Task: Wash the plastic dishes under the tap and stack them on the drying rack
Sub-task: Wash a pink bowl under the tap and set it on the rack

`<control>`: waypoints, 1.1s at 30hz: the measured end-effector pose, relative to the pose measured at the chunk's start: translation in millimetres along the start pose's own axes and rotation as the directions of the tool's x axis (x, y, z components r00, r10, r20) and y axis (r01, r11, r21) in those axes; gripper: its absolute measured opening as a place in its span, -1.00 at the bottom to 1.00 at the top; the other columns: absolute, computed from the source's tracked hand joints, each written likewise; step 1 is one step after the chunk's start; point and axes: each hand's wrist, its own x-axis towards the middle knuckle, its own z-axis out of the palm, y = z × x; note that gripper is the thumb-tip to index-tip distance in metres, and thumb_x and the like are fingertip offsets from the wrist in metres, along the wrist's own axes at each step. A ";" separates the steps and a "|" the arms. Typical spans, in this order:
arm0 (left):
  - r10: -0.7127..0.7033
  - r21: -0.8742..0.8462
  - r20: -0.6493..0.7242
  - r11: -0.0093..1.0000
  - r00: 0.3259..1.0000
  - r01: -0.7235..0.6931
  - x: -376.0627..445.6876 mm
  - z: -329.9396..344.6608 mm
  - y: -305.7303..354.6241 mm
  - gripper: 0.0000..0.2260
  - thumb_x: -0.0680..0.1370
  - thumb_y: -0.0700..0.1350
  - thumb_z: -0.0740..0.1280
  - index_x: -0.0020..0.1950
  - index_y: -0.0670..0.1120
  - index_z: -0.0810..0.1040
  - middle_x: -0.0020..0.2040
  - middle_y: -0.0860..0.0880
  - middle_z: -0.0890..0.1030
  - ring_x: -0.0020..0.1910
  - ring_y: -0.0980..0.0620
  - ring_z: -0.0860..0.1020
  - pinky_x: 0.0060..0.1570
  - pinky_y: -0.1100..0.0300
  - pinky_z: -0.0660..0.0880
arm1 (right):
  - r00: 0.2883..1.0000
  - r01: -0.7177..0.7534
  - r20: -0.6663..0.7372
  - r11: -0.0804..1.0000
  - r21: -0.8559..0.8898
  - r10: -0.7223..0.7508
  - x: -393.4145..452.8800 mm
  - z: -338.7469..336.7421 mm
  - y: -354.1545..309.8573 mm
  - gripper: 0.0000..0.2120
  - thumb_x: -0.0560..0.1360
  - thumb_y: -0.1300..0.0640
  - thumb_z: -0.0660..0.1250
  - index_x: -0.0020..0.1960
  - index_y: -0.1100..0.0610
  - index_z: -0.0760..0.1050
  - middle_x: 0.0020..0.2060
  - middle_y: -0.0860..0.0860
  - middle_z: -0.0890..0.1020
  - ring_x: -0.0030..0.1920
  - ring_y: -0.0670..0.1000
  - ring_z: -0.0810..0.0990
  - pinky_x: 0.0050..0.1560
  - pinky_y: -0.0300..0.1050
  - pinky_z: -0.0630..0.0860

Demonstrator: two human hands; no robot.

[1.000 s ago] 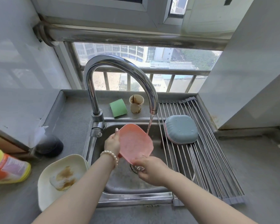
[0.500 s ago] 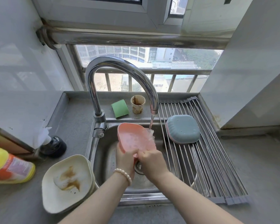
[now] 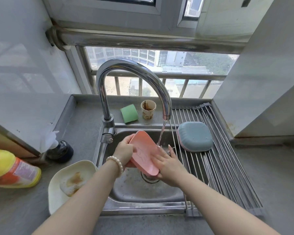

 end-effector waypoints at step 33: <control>-0.392 -0.089 0.295 0.897 0.871 0.434 31.6 6.1 -21.7 -0.57 0.41 0.23 0.20 -0.01 -0.11 0.52 -0.05 -0.17 0.57 -0.10 -0.12 0.54 0.02 -0.06 0.43 | 0.931 -0.108 -0.009 0.299 0.948 0.366 -16.6 -47.3 23.5 -0.65 0.27 0.07 0.60 -0.09 0.13 0.50 -0.22 0.00 0.57 -0.21 -0.06 0.54 -0.16 -0.20 0.50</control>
